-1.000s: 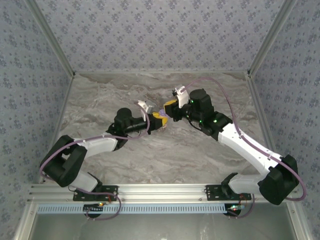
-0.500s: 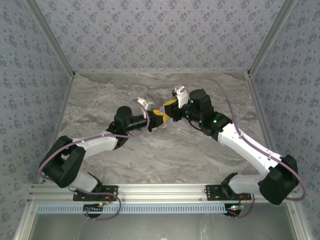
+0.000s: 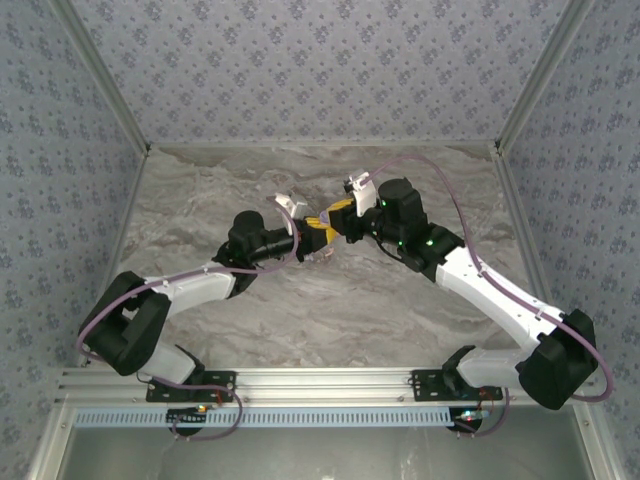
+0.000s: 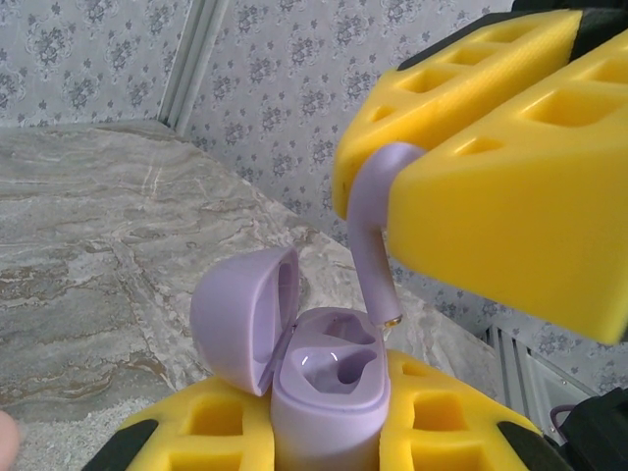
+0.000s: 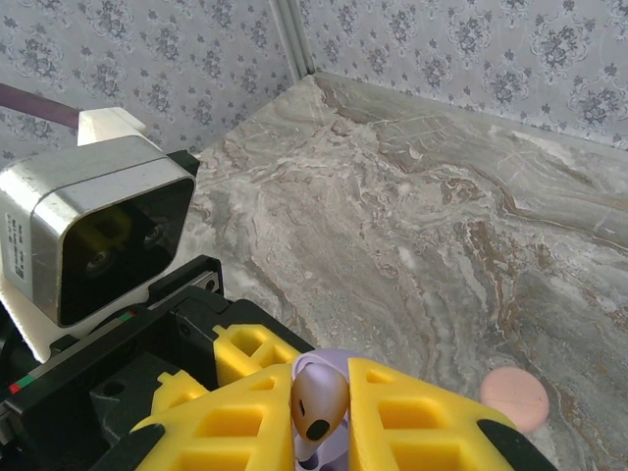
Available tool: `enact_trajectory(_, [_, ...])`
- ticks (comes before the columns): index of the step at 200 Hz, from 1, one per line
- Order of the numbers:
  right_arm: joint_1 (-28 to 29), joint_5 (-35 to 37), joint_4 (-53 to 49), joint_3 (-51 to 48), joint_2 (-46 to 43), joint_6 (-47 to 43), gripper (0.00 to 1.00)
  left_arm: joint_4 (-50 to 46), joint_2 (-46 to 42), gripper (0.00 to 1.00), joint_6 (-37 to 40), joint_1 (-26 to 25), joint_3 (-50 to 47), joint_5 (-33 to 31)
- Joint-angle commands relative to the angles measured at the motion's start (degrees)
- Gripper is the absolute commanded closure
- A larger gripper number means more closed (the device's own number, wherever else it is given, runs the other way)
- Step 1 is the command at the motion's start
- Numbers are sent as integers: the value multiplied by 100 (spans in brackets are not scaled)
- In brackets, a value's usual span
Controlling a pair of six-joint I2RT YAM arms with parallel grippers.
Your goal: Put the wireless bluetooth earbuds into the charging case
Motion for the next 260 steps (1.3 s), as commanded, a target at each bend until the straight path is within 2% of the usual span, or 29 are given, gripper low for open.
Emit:
enact_trajectory(1, [43, 84, 109, -46, -124, -98, 81, 40, -157, 97, -84, -49, 246, 21])
enact_trajectory(260, [150, 272, -27, -154, -44, -284, 81, -241, -186, 98, -356, -55, 369, -166])
